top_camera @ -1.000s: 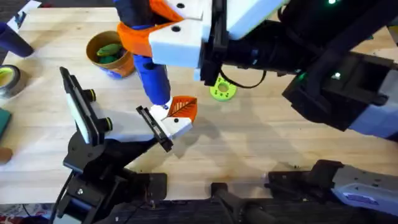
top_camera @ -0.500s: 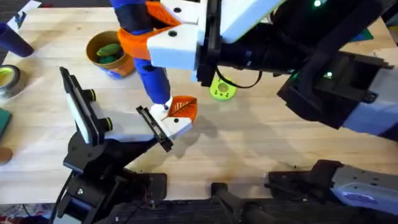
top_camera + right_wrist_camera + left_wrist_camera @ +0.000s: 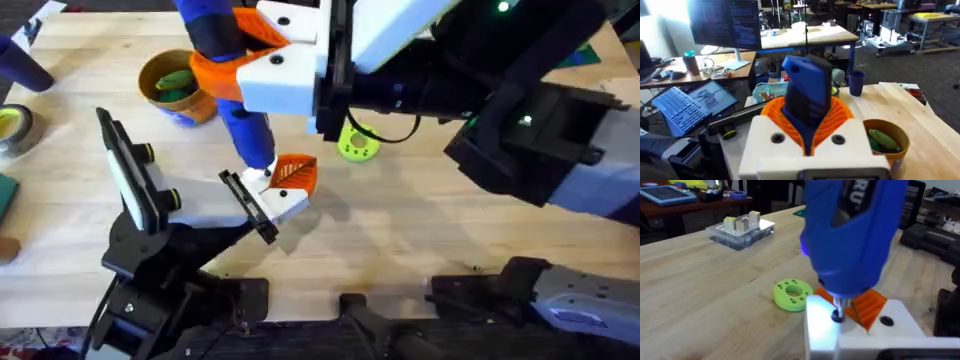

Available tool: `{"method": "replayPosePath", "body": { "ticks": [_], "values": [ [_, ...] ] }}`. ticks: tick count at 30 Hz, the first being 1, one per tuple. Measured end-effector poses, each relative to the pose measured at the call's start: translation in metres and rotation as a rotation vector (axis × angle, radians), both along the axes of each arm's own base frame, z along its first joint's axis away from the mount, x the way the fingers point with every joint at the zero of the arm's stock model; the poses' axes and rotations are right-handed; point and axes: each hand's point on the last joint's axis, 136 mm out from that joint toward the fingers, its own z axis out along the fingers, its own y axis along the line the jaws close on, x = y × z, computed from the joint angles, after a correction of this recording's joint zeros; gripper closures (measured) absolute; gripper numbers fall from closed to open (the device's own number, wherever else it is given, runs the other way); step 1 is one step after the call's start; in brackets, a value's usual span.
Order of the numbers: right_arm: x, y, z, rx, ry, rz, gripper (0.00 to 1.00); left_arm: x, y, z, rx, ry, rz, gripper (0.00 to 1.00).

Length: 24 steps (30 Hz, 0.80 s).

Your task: Pick up the gripper from the table and insert it into the empty holder that is missing its gripper. Then pick up a screw, insert it into the mounting hole, and use the screwdriver to tighten it. Finally, clean up the table by picking up the vegetable and placing it into the bucket.

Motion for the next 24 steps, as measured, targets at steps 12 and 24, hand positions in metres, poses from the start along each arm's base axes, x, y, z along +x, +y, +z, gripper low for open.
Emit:
{"method": "replayPosePath", "body": {
  "ticks": [12,24],
  "values": [
    [0.0,0.0,-0.003,-0.013,-0.008,-0.002,0.959,0.0,0.0,0.0,0.0,0.0,0.0,0.986],
    [-0.004,-0.002,0.007,0.016,-0.067,0.027,0.958,0.0,0.0,0.0,0.0,0.0,0.0,0.986]
  ]
}}
